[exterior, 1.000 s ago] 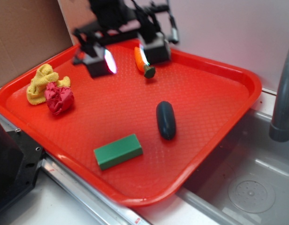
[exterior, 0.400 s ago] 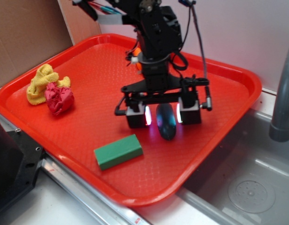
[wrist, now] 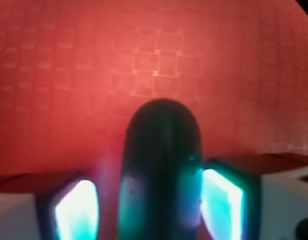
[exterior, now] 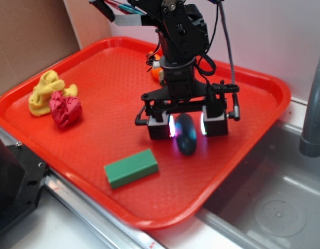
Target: Grab the plastic pickle.
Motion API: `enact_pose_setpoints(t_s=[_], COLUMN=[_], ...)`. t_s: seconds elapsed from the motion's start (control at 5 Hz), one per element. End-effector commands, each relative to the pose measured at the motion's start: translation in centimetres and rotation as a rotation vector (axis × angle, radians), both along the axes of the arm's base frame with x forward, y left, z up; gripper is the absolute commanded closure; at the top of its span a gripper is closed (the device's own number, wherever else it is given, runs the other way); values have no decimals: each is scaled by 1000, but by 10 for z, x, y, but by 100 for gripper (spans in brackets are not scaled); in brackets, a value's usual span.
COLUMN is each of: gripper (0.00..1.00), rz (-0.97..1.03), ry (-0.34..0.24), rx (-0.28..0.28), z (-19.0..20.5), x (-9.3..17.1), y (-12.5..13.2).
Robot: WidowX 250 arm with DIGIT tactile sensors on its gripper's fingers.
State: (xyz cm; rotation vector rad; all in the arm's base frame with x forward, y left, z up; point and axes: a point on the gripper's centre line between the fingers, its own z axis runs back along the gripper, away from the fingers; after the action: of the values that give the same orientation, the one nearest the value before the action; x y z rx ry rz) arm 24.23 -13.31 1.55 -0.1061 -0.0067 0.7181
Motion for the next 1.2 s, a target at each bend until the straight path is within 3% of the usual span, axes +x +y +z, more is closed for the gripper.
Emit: enact_pose_setpoints(t_s=[0.0, 0.4, 0.6, 0.8, 1.0], gripper=[100, 100, 100, 100, 100], rz=[-58, -461, -589, -553, -548], ry=[-24, -35, -72, -143, -146], rx=[-56, -15, 1, -2, -57], z=[40, 125, 169, 199, 205], x=[15, 19, 0, -21, -29], y=[43, 73, 95, 119, 132])
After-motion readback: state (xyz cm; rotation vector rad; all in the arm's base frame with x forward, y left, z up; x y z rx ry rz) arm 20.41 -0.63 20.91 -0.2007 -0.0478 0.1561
